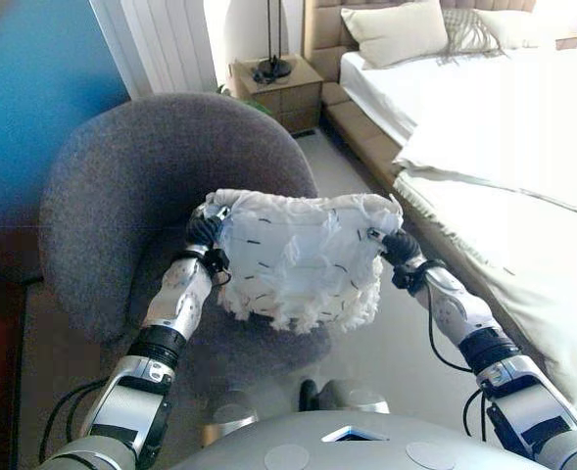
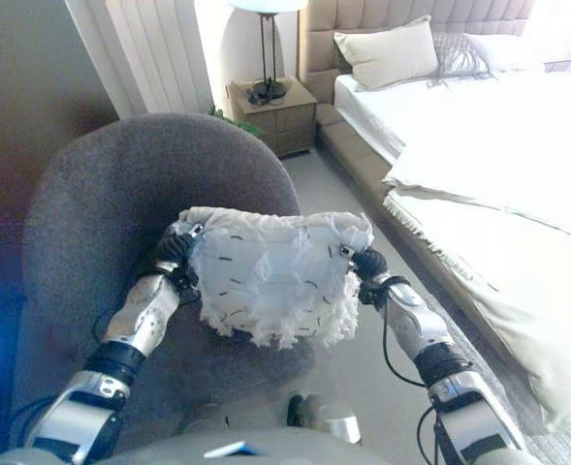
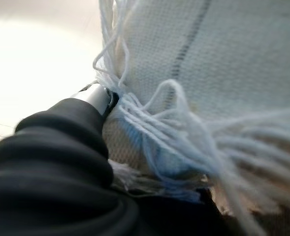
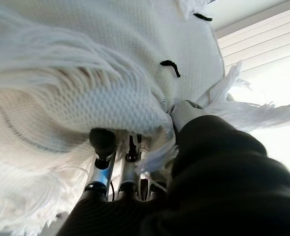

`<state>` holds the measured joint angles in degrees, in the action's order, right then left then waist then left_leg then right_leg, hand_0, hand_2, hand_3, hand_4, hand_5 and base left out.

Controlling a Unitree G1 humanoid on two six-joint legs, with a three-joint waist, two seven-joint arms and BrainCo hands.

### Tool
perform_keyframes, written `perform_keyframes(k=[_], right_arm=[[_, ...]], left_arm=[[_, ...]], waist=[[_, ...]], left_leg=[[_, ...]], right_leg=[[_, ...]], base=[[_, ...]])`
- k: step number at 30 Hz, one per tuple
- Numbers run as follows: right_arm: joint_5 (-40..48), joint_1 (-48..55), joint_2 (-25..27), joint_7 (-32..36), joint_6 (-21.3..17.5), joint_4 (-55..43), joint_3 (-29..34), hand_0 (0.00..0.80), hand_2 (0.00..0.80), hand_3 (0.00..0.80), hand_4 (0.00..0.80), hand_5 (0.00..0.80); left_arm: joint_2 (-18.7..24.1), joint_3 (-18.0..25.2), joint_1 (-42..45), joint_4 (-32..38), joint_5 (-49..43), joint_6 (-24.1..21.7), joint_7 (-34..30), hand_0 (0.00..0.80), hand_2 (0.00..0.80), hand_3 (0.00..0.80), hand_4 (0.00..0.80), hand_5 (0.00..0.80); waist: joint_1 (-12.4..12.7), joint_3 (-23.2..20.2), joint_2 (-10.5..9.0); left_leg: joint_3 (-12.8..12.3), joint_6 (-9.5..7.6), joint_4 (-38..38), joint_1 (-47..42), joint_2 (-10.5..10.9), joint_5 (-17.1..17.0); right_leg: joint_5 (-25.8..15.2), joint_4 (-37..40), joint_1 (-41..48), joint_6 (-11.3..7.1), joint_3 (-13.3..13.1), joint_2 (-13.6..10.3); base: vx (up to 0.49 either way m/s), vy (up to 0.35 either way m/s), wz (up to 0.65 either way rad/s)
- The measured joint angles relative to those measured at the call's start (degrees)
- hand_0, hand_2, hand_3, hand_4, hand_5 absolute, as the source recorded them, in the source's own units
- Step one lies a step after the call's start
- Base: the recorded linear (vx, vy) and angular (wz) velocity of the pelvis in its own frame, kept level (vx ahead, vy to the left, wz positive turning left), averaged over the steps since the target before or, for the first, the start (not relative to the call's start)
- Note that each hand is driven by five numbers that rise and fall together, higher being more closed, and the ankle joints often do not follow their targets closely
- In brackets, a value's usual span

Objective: Pick up the cushion and take it to the sofa

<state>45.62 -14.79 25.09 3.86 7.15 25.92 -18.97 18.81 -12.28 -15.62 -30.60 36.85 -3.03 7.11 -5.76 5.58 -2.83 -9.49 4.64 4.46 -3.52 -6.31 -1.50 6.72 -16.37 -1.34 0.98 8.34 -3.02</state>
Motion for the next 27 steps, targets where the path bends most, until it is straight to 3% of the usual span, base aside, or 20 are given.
perform_keyframes(k=[3,7,9,12,13,16,18,24,25,27], right_arm=[[-0.6,0.0,-0.8,-1.8,0.0,-1.1,0.1,0.800,0.800,0.800,0.800,0.800],[-1.2,-0.8,-3.3,-4.5,-0.4,-0.9,-1.0,0.800,0.800,0.800,0.800,0.800],[-1.2,-3.2,-3.2,-6.1,-0.5,0.5,-2.4,0.800,0.800,0.800,0.800,0.800],[-1.0,-9.0,-3.5,-8.4,-0.6,2.9,-4.7,0.800,0.800,0.800,0.800,0.800],[-1.0,-13.1,-3.9,-9.1,-1.0,4.2,-5.0,0.800,0.800,0.800,0.800,0.800],[-1.0,-20.8,-3.9,-9.3,-1.8,7.1,-5.5,0.800,0.800,0.800,0.800,0.800],[-0.6,-22.9,-3.3,-8.8,-1.9,8.5,-5.6,0.800,0.800,0.800,0.800,0.800],[0.3,-27.2,-1.5,-7.4,-2.4,8.7,-5.5,0.800,0.800,0.800,0.800,0.800],[0.3,-28.4,-1.6,-7.4,-2.4,8.7,-5.6,0.800,0.800,0.800,0.800,0.800],[0.0,-30.4,-1.7,-7.1,-2.5,8.7,-5.9,0.800,0.800,0.800,0.800,0.800]], left_arm=[[0.2,0.1,0.0,-0.1,0.0,0.0,0.0,0.800,0.800,0.800,0.800,0.800],[1.8,0.4,-0.5,-0.1,0.0,-0.1,0.0,0.800,0.800,0.800,0.800,0.800],[2.1,0.6,-2.2,-0.7,-0.1,-0.1,0.0,0.800,0.800,0.800,0.800,0.800],[4.2,0.3,-8.2,-2.6,0.2,-0.3,0.6,0.800,0.800,0.800,0.800,0.800],[5.5,0.1,-11.7,-3.5,0.3,-0.8,1.0,0.800,0.800,0.800,0.800,0.800],[7.1,0.1,-18.0,-4.4,0.4,-1.9,3.7,0.800,0.800,0.800,0.800,0.800],[7.0,0.1,-20.7,-6.5,0.5,-2.7,4.3,0.800,0.800,0.800,0.800,0.800],[6.1,0.0,-26.0,-6.9,0.4,-5.7,6.7,0.800,0.800,0.800,0.800,0.800],[6.4,0.1,-26.4,-7.0,0.4,-6.2,7.4,0.800,0.800,0.800,0.800,0.800],[7.5,0.1,-27.7,-7.2,0.4,-6.4,8.5,0.800,0.800,0.800,0.800,0.800]], waist=[[0.3,-0.3,0.03],[2.6,0.1,0.12],[3.8,2.5,0.56],[5.7,4.2,-0.79],[5.9,5.4,-1.49],[6.8,9.6,-0.43],[6.7,12.7,-0.60],[6.4,16.0,-0.52],[6.4,16.2,-0.29],[6.7,17.5,0.42]], left_leg=[[0.5,-1.93,-1.9,-0.1,3.6,-0.4],[0.4,-3.84,1.8,2.5,5.9,1.5],[0.3,-4.47,5.8,3.3,6.2,3.5],[-0.2,-4.45,14.0,10.0,5.9,7.0],[0.3,-3.86,18.5,14.3,5.6,7.6],[0.3,-2.96,25.6,22.5,1.5,8.3],[0.5,-2.83,28.5,24.1,0.5,9.3],[1.6,-2.59,33.4,30.2,0.2,9.6],[2.2,-1.85,34.4,30.9,0.3,10.1],[3.5,-2.05,34.9,31.8,0.1,10.5]], right_leg=[[0.6,-1.5,-1.3,-2.31,0.1,-3.8],[1.6,-6.6,-4.3,-4.11,0.6,-7.3],[1.8,-13.3,-6.9,-4.11,1.9,-9.4],[2.8,-12.8,-10.2,-3.90,1.5,-13.6],[1.7,-12.5,-13.0,-7.31,0.4,-14.1],[1.3,-16.5,-19.5,-5.80,0.5,-11.9],[2.0,-19.2,-21.0,-4.96,0.5,-11.9],[2.7,-24.4,-27.1,-4.19,0.2,-12.5],[2.7,-24.3,-28.1,-4.19,0.2,-12.4],[2.6,-25.4,-29.2,-4.49,0.1,-12.0]], base=[[0.045,0.144,0.19],[-0.014,0.113,0.11],[-0.134,-0.058,0.09],[-0.446,-0.162,0.23],[-0.377,-0.178,0.15],[-0.141,-0.124,-0.03],[-0.014,-0.058,0.00],[-0.076,-0.013,-0.02],[-0.014,0.011,-0.24],[-0.029,0.020,-0.22]])
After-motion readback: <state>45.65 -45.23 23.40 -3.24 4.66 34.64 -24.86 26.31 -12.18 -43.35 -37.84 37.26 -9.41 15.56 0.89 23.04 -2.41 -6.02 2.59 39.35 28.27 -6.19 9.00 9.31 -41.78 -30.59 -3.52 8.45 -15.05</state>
